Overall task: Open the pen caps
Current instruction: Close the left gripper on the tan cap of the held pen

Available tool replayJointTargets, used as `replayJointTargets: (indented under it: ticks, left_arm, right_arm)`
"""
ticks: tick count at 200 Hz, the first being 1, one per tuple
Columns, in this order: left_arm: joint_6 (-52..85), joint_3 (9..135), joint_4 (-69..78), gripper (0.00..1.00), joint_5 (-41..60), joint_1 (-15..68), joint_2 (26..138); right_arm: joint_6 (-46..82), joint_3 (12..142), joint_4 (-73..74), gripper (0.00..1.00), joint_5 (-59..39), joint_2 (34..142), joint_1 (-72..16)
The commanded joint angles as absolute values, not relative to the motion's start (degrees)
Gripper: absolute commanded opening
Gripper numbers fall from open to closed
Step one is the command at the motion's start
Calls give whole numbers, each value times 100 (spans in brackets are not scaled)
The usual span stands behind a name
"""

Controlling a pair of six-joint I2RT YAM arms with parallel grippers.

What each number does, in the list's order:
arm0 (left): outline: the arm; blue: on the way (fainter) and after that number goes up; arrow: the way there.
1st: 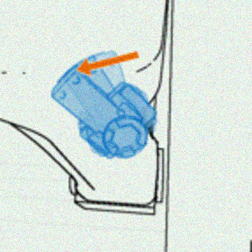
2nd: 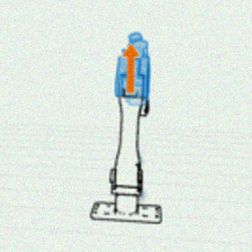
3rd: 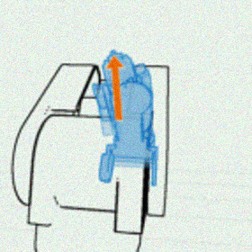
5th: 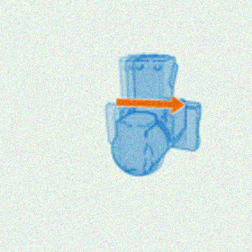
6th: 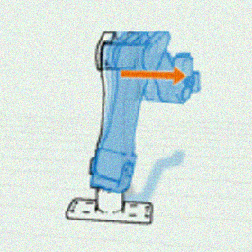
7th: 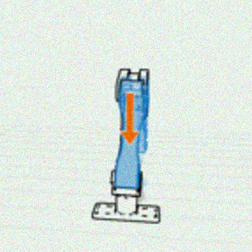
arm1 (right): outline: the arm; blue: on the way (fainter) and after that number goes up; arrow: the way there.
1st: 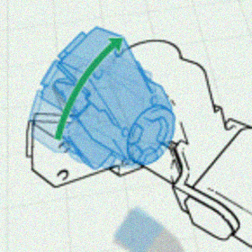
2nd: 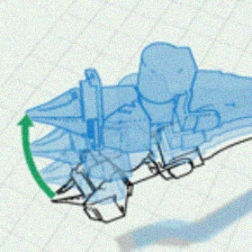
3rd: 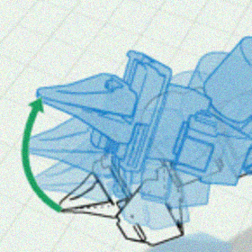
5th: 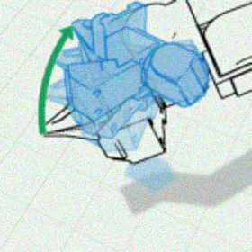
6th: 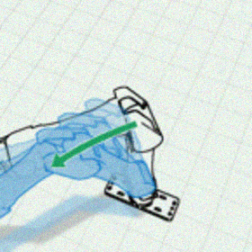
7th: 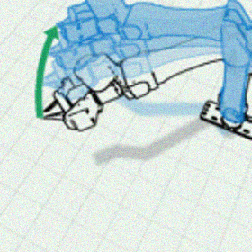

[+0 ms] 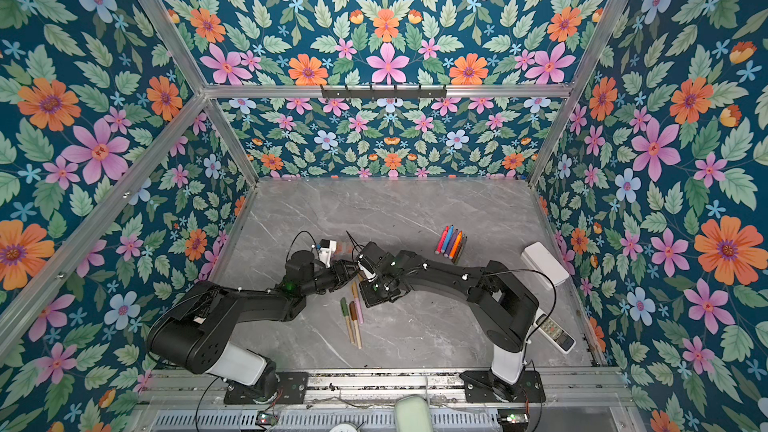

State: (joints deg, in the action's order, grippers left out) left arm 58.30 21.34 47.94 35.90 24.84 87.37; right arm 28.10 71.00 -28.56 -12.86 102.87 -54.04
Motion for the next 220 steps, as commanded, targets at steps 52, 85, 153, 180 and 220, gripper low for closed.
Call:
replayJointTargets:
  ticks: [52,85,153,180,220]
  left_arm:
    - [5812,2119,5038,19,3666,2496,8666]
    - [5809,2135,5074,6,3691,2496,8670]
    - [6020,2153,5416,0,3885,2505,8745]
    - [6086,2162,5493,0,3913,2509,8746]
    - [6052,2166,5409,0,3906,2509,8625]
  right_arm:
    - [2760,7172,-2959,0,-947,10216,-5431]
    - [2740,7225,-3023,0,-888,10233,-5432]
    - [2698,7269,-2865,24,-864,10275,-5423]
    - [2655,7469,-2859,23,-844,10444,-5430]
    - [2619,7561,-2891,2,-879,10506,-5426]
